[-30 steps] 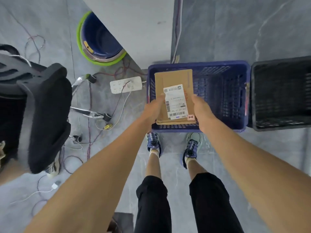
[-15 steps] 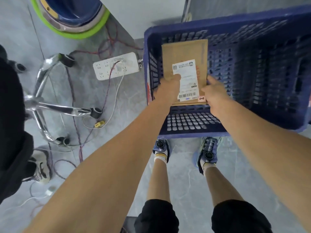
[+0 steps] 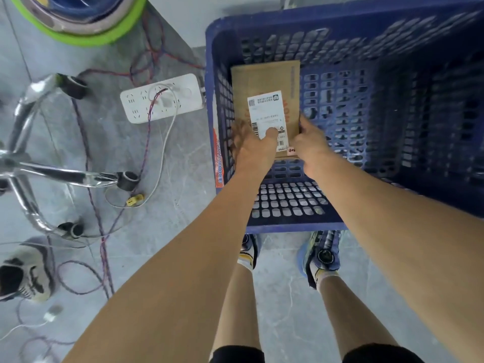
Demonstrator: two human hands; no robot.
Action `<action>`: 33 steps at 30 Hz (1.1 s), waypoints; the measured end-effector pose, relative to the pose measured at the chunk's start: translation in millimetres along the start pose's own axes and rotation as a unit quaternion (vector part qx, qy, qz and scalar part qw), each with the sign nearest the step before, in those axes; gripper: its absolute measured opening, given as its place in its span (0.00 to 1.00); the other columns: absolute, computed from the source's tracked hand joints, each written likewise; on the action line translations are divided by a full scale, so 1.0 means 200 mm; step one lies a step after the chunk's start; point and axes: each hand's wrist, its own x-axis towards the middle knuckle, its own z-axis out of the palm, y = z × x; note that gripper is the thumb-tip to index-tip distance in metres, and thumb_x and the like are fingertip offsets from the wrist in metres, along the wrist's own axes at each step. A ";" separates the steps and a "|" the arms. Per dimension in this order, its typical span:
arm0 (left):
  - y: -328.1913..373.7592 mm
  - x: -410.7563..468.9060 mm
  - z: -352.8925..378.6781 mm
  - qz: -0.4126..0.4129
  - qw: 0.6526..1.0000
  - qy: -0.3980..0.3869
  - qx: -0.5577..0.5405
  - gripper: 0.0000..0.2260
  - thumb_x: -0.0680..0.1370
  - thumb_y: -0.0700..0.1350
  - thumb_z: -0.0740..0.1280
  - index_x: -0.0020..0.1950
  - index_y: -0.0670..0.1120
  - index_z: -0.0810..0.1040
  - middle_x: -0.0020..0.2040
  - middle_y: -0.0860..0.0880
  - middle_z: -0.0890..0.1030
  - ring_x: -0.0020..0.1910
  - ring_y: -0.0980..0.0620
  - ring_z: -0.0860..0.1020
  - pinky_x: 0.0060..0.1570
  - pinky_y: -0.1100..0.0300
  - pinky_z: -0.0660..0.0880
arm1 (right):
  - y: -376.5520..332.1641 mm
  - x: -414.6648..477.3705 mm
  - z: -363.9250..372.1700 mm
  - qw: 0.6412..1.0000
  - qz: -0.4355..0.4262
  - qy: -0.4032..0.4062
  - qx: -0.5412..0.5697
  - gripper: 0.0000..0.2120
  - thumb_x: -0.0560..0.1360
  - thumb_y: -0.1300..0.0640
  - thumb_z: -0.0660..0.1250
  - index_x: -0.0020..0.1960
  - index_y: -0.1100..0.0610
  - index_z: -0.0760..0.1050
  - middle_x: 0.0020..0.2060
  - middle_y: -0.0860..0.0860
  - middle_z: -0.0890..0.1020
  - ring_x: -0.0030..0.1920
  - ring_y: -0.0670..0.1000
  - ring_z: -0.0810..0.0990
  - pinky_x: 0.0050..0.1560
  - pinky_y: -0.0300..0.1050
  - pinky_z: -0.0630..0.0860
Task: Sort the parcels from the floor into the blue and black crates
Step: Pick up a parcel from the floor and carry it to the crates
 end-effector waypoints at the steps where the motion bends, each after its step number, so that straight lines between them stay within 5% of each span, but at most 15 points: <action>1: -0.01 0.00 0.01 0.006 1.000 -0.007 0.014 0.35 0.80 0.59 0.60 0.84 0.50 0.52 0.84 0.49 0.50 0.83 0.46 0.48 0.80 0.43 0.51 | 0.00 0.00 0.00 1.000 -0.004 -0.001 0.002 0.36 0.82 0.70 0.60 0.82 0.42 0.64 0.68 0.48 0.82 0.60 0.46 0.83 0.49 0.35 0.78; 6: -0.07 -0.02 0.03 0.068 0.994 0.020 0.083 0.31 0.83 0.55 0.60 0.83 0.49 0.55 0.84 0.47 0.51 0.82 0.47 0.49 0.79 0.46 0.50 | 0.02 0.01 0.02 1.000 -0.007 -0.006 0.015 0.38 0.79 0.72 0.58 0.82 0.41 0.64 0.70 0.46 0.81 0.67 0.49 0.80 0.71 0.53 0.76; 10: -0.06 -0.02 0.04 0.076 0.992 -0.021 0.100 0.29 0.85 0.54 0.56 0.84 0.47 0.53 0.85 0.48 0.47 0.83 0.49 0.44 0.80 0.49 0.42 | 0.03 0.03 0.01 1.000 -0.010 -0.023 -0.005 0.41 0.77 0.70 0.59 0.82 0.38 0.61 0.72 0.45 0.78 0.73 0.51 0.75 0.76 0.59 0.70; 13: -0.02 -0.02 0.04 0.056 0.992 -0.034 0.106 0.28 0.86 0.55 0.54 0.84 0.47 0.55 0.85 0.47 0.46 0.83 0.49 0.42 0.80 0.50 0.40 | 0.00 0.02 0.00 0.999 -0.003 -0.038 -0.005 0.42 0.77 0.71 0.59 0.84 0.41 0.57 0.73 0.46 0.77 0.72 0.51 0.75 0.74 0.54 0.71; 17: 0.07 -0.07 -0.02 0.047 0.996 -0.047 0.056 0.23 0.86 0.53 0.55 0.80 0.48 0.64 0.83 0.46 0.57 0.81 0.45 0.56 0.76 0.55 0.55 | -0.08 -0.06 -0.04 0.999 0.003 -0.032 0.015 0.38 0.79 0.64 0.64 0.84 0.44 0.58 0.72 0.45 0.77 0.67 0.50 0.78 0.52 0.40 0.73; 19: 0.13 -0.13 -0.06 0.036 0.998 -0.052 0.011 0.22 0.86 0.52 0.56 0.79 0.46 0.67 0.80 0.46 0.64 0.77 0.46 0.64 0.66 0.61 0.60 | -0.15 -0.16 -0.08 0.999 -0.002 -0.022 0.047 0.36 0.82 0.59 0.66 0.85 0.46 0.55 0.74 0.44 0.73 0.69 0.49 0.75 0.56 0.38 0.71; 25: 0.45 -0.46 -0.23 0.058 0.995 -0.053 -0.059 0.29 0.82 0.62 0.57 0.81 0.51 0.64 0.79 0.45 0.67 0.77 0.44 0.66 0.76 0.43 0.62 | -0.45 -0.56 -0.30 0.991 -0.078 -0.012 0.104 0.29 0.87 0.50 0.61 0.85 0.47 0.56 0.83 0.45 0.60 0.82 0.48 0.61 0.70 0.44 0.60; 33: 1.22 -1.20 -0.52 0.142 0.979 -0.052 -0.135 0.28 0.82 0.64 0.58 0.77 0.50 0.70 0.77 0.48 0.70 0.76 0.47 0.68 0.77 0.47 0.60 | -1.10 -1.34 -0.84 0.968 -0.207 0.016 0.144 0.27 0.88 0.45 0.57 0.85 0.49 0.56 0.84 0.45 0.59 0.82 0.47 0.58 0.82 0.51 0.55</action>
